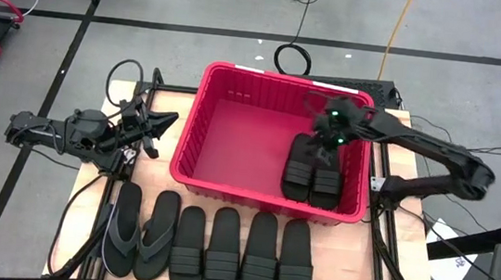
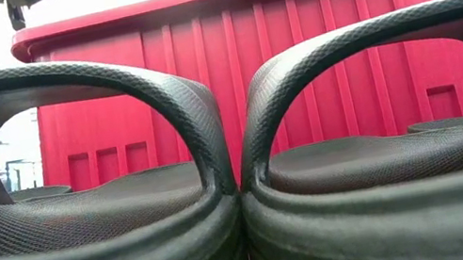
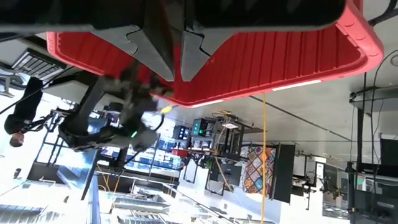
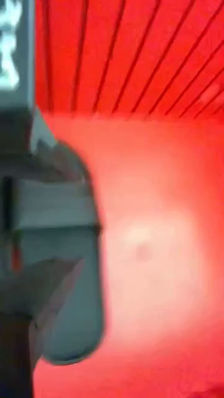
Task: Pick and place slides into bin
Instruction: Put the black slide into the red bin
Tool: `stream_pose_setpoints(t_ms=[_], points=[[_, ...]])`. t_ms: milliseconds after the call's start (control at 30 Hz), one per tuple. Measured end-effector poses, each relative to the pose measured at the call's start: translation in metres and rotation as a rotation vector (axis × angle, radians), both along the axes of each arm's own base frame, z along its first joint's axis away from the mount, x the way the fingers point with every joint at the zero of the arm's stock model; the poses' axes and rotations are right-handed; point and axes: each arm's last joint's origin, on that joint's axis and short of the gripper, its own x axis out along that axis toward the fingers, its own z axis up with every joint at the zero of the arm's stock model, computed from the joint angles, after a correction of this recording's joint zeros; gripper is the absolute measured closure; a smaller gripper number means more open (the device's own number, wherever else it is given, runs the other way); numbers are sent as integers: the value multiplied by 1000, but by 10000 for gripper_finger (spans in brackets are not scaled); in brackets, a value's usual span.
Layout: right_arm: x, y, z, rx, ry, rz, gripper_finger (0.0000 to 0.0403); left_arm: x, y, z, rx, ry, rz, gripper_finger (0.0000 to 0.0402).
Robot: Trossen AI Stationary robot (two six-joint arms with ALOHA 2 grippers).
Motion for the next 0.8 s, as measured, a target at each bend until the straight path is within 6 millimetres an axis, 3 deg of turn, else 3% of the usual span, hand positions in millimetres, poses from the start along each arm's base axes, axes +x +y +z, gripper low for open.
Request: stream_pose_setpoints(t_ms=[167,433,633,800], points=[[-18,19,41,-31,-273,60,381,0,0,1,-4,-9,0,376],[-44,40,87,-115,-597,72,401,-2,0,10,-9,-104,-9,376],[-56,61,98,-63,-668,124,402,0,-5,10,71,-92,-178,376],[-50,77,99,-39,-679,151,402,0,-8,11,92,-97,-285,376]])
